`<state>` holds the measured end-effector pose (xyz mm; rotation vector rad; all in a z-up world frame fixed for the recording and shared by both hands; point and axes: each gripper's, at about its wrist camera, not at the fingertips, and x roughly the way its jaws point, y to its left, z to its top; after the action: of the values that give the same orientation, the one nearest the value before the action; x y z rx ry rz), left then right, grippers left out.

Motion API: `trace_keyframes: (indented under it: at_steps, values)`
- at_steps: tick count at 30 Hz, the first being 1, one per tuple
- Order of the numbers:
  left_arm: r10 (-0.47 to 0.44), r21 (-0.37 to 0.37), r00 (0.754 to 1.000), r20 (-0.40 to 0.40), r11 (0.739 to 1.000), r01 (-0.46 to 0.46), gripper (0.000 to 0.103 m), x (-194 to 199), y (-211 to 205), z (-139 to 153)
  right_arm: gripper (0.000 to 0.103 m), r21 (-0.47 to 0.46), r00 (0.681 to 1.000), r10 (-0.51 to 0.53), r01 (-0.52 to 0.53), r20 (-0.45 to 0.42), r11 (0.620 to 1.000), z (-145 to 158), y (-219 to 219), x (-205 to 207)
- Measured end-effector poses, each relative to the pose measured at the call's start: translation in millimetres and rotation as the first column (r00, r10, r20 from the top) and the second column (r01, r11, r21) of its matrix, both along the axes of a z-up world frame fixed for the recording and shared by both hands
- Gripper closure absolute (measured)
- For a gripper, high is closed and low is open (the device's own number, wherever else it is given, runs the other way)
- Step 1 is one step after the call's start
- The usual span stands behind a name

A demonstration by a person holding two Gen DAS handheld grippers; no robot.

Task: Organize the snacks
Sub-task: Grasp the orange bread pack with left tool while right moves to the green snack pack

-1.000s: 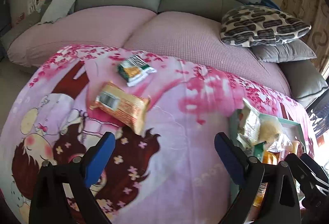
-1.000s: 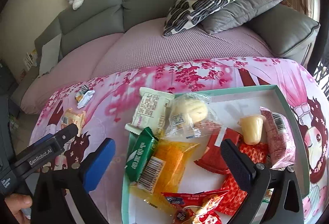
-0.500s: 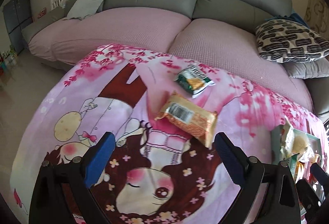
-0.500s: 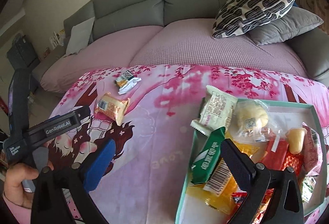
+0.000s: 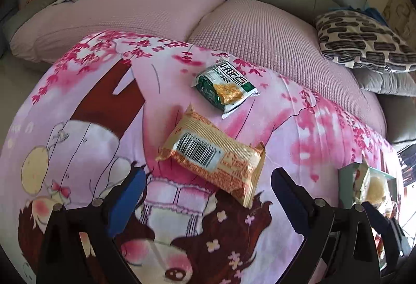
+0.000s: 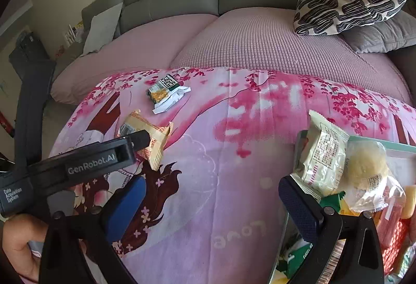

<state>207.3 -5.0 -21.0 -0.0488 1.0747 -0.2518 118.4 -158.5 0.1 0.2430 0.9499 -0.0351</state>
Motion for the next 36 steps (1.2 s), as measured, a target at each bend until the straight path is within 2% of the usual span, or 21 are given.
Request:
trace_keyframes:
  at_steps: [7, 12, 15, 19, 20, 21, 26, 36]
  values:
    - [-0.182, 0.036, 0.983, -0.009, 0.983, 0.182, 0.006, 14, -12, -3, 0.000, -0.016, 0.999, -0.003, 0.002, -0.036, 1.000, -11, -8, 16]
    - [-0.253, 0.097, 0.967, -0.028, 0.962, 0.254, 0.006, 25, -23, -10, 0.000, -0.019, 0.998, -0.001, 0.000, -0.057, 1.000, -19, -10, 21]
    - [-0.226, 0.122, 0.974, -0.030, 0.966, 0.228, 0.006, 29, -21, -17, 0.000, -0.038, 0.998, 0.003, -0.005, -0.061, 0.999, -21, -9, 26]
    - [-0.222, 0.091, 0.975, -0.032, 0.970, 0.224, 0.007, 30, -18, -20, 0.000, -0.044, 0.998, 0.008, -0.011, -0.067, 0.999, -22, -9, 31]
    - [-0.226, 0.083, 0.974, -0.029, 0.970, 0.228, 0.010, 30, -18, -19, 0.000, -0.048, 0.998, 0.010, -0.014, -0.068, 0.999, -22, -8, 32]
    - [-0.228, 0.070, 0.973, -0.028, 0.971, 0.230, 0.015, 30, -17, -19, 0.000, -0.052, 0.997, 0.012, -0.016, -0.070, 0.999, -22, -7, 33]
    - [-0.217, 0.004, 0.976, -0.029, 0.976, 0.217, 0.023, 27, -9, -18, 0.000, -0.059, 0.997, 0.016, -0.020, -0.075, 0.998, -23, -6, 36]
    - [-0.153, -0.098, 0.988, 0.010, 0.983, 0.153, 0.025, 27, 19, -5, 0.000, -0.097, 0.997, 0.025, -0.031, -0.068, 0.995, -13, -4, 56]
